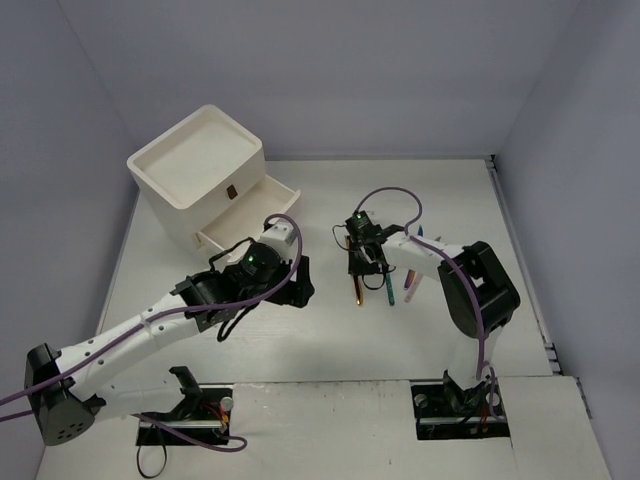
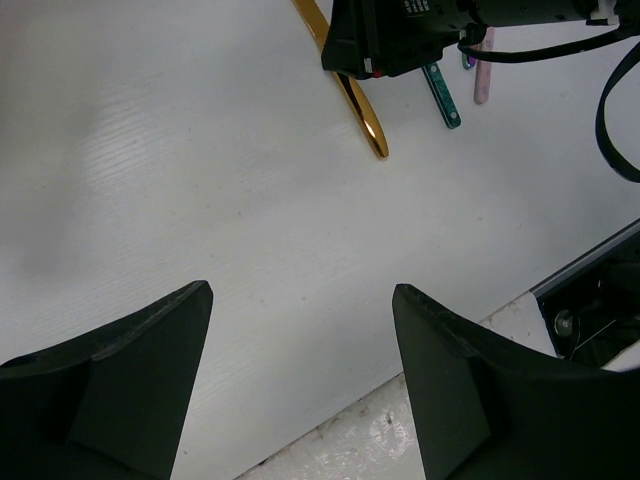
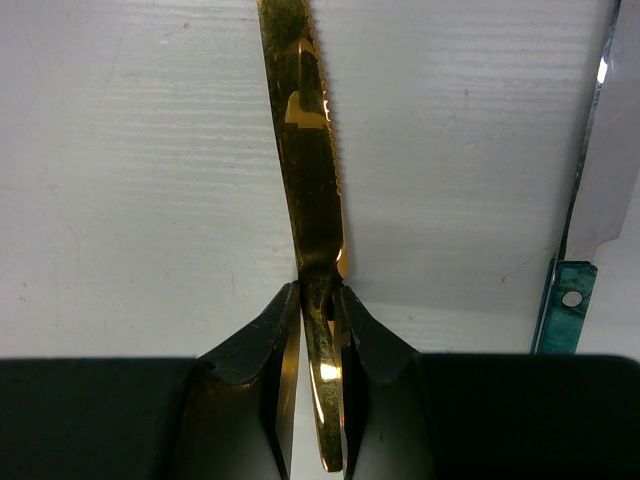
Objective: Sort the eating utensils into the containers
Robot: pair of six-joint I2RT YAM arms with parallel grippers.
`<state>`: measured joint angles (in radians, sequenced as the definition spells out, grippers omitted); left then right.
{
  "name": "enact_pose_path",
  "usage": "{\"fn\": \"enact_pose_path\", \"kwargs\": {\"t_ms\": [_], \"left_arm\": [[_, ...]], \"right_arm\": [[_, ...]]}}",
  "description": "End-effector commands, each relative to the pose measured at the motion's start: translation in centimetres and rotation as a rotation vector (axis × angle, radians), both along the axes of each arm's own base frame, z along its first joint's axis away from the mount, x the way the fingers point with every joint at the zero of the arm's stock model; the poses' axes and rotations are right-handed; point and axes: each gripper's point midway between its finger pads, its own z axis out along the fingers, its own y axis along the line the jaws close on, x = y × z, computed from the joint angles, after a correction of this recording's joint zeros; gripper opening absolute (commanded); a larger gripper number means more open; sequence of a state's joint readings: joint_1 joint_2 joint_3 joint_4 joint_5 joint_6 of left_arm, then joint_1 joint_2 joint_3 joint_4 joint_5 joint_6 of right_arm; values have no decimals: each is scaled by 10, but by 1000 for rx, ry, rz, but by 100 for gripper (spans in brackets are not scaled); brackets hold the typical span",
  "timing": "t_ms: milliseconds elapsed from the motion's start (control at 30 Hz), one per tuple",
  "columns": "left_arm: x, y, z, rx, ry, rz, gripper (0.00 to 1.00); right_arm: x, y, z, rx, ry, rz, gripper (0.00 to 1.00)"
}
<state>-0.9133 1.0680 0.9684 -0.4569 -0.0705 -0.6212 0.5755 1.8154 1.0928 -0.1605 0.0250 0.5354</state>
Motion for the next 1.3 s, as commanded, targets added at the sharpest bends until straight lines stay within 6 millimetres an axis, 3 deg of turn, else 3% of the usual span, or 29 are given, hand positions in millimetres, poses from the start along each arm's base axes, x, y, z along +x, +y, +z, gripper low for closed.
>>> {"fn": "enact_pose_path", "kwargs": {"t_ms": [0, 200, 367, 467, 600, 800, 1100, 1267], "left_arm": [[4, -20, 22, -93, -43, -22, 70], [4, -15, 23, -85, -61, -17, 70], [3, -6, 27, -73, -80, -7, 70], [2, 0, 30, -56, -91, 1, 70], [2, 10, 34, -37, -107, 16, 70], [0, 21, 37, -13, -124, 30, 70], [0, 23, 38, -5, -130, 28, 70], [-1, 23, 37, -2, -128, 26, 70]], "right_arm": [[-1, -3, 9, -5, -28, -9, 0], [-25, -14, -22, -97, 41, 68, 1], [-36, -18, -29, -162, 68, 135, 28], [-40, -22, -29, -198, 80, 168, 35], [-45, -25, -31, -258, 106, 217, 37], [-52, -25, -31, -283, 138, 276, 28], [-55, -20, -37, -286, 179, 361, 25], [-54, -16, -41, -280, 194, 377, 0]]}}
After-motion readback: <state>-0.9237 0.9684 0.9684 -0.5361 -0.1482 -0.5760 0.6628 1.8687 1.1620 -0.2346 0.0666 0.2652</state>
